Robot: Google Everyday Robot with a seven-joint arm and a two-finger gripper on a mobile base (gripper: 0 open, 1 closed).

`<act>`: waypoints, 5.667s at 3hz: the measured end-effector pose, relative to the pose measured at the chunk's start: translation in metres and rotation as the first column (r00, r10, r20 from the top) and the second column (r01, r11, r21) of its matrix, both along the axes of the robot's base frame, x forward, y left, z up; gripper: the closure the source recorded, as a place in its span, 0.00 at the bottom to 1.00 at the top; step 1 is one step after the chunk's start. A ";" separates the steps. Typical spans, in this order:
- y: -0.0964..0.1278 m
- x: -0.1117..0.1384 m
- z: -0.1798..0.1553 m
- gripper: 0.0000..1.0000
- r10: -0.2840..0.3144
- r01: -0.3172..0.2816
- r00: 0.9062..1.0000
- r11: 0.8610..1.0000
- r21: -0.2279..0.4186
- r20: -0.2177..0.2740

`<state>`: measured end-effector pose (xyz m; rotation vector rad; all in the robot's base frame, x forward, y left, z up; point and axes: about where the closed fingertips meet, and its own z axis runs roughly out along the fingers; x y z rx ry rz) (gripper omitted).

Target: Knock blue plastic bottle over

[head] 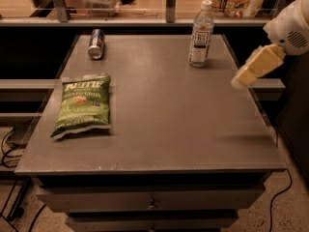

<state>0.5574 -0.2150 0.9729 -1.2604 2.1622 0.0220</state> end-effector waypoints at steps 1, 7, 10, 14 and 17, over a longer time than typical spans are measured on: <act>0.015 0.030 0.000 0.00 -0.030 0.022 0.998 0.992 0.124 0.057; 0.057 0.133 -0.021 0.00 -0.127 0.048 0.980 0.896 0.441 0.152; 0.062 0.206 -0.043 0.15 -0.197 0.072 0.962 0.852 0.518 0.189; 0.115 0.199 -0.002 1.00 0.134 -0.222 0.927 0.949 0.224 0.349; 0.117 0.167 -0.046 0.62 0.424 -0.365 0.882 0.891 -0.271 0.205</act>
Offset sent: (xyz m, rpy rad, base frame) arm 0.0933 0.0365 0.0007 0.3825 -0.1558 -0.0552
